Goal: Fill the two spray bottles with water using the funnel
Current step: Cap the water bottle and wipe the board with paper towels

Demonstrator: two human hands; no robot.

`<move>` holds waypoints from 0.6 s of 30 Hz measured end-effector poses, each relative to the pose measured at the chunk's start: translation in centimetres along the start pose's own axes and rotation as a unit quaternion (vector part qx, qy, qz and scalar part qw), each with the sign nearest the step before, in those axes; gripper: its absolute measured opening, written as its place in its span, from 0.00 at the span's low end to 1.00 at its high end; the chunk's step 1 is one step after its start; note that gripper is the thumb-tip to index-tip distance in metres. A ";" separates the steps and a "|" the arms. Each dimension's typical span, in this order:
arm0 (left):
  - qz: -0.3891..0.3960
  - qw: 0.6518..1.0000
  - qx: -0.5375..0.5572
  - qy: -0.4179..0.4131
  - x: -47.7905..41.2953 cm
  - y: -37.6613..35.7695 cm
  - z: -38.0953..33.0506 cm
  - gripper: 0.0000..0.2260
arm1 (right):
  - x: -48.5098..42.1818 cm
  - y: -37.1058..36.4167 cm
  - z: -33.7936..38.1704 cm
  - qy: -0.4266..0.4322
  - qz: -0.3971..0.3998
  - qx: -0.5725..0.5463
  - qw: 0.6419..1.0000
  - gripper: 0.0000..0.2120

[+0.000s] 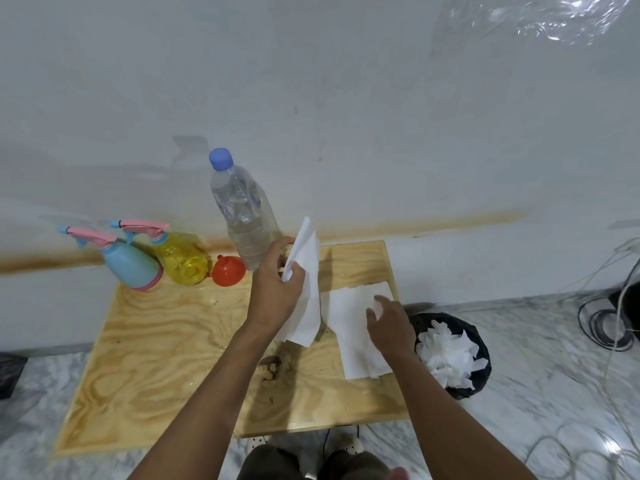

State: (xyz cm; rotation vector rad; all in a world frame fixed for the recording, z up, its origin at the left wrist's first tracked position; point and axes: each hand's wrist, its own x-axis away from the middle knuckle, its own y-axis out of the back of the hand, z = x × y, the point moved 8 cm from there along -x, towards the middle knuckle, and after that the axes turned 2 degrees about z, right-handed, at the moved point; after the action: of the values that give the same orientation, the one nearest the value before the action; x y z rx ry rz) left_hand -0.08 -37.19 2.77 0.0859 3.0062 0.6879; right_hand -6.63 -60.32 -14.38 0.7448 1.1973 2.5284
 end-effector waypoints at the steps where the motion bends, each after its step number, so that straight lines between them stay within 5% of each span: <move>1: 0.010 1.000 0.000 0.003 0.0 -0.2 0.1 0.17 | 0.1 -0.6 -0.3 -0.008 0.025 0.030 0.999 0.21; 4: 0.026 0.999 0.010 0.020 0.0 -0.3 0.8 0.17 | 0.6 -0.3 0.2 -0.011 0.011 0.071 0.997 0.22; 7: 0.030 0.998 0.028 0.039 -0.1 0.1 1.2 0.16 | 1.8 2.1 4.1 0.072 -0.067 -0.029 0.995 0.19; 12: 0.034 0.995 0.069 0.066 -0.1 1.0 1.5 0.15 | 4.4 3.9 13.0 0.157 0.099 -0.323 0.928 0.21; 18: -0.004 0.989 0.132 0.062 0.1 4.7 2.1 0.13 | 5.6 2.4 18.2 0.243 0.131 -0.298 0.914 0.17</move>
State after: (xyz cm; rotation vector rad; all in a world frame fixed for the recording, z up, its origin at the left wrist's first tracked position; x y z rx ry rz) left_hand 0.18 -32.02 2.90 0.0438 3.1976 0.3009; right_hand -1.44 -47.71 -0.92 0.1275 0.3605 3.1682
